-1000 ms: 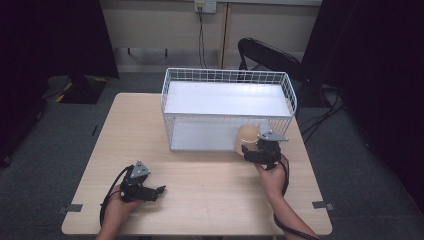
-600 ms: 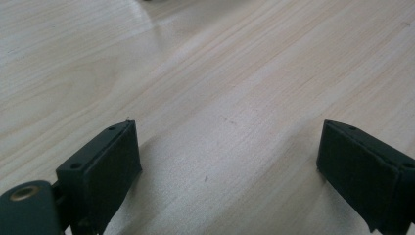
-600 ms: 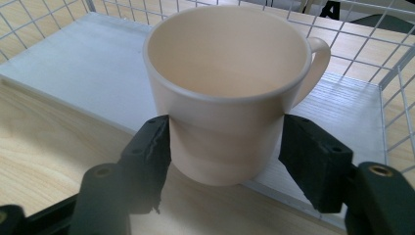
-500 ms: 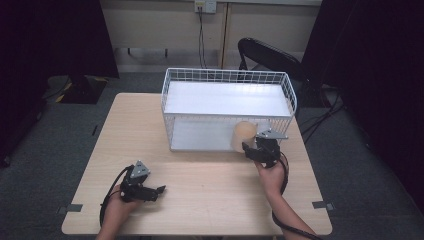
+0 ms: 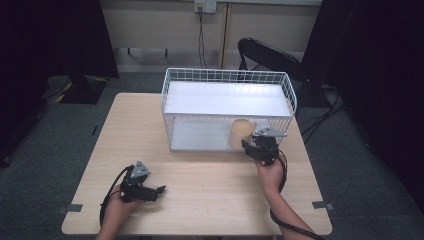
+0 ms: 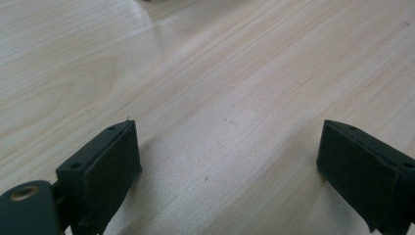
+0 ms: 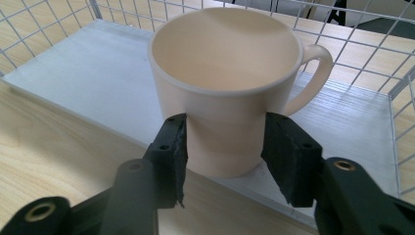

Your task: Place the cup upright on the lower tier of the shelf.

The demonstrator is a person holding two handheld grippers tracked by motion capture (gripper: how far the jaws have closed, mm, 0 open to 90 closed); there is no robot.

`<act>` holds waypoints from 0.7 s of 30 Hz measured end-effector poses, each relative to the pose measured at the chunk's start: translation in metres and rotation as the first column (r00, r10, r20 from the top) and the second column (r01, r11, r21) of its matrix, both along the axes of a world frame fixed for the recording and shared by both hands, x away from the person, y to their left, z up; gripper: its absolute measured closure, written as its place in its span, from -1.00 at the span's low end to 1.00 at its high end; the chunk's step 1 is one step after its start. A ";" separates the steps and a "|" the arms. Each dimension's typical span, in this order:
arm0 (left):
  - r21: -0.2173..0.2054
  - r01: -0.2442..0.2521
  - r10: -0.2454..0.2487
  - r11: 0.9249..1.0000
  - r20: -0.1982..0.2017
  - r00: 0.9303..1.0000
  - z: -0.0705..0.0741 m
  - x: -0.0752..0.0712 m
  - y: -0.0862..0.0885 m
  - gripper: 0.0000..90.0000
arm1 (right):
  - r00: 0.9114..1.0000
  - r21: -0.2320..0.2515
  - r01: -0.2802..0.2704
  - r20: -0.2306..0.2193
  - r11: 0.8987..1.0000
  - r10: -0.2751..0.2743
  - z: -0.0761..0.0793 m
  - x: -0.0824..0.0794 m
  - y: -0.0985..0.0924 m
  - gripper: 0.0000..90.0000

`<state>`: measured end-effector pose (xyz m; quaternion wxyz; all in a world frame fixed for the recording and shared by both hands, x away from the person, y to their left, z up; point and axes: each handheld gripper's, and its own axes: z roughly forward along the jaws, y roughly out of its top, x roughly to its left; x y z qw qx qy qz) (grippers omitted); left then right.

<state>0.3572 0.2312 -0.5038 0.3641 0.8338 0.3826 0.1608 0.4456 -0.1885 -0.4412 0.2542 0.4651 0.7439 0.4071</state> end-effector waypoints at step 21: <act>-0.002 0.000 0.000 1.000 -0.002 1.000 0.000 0.000 0.000 -0.81 | 1.000 -0.003 0.009 0.013 1.000 -0.009 0.000 0.003 0.004 0.52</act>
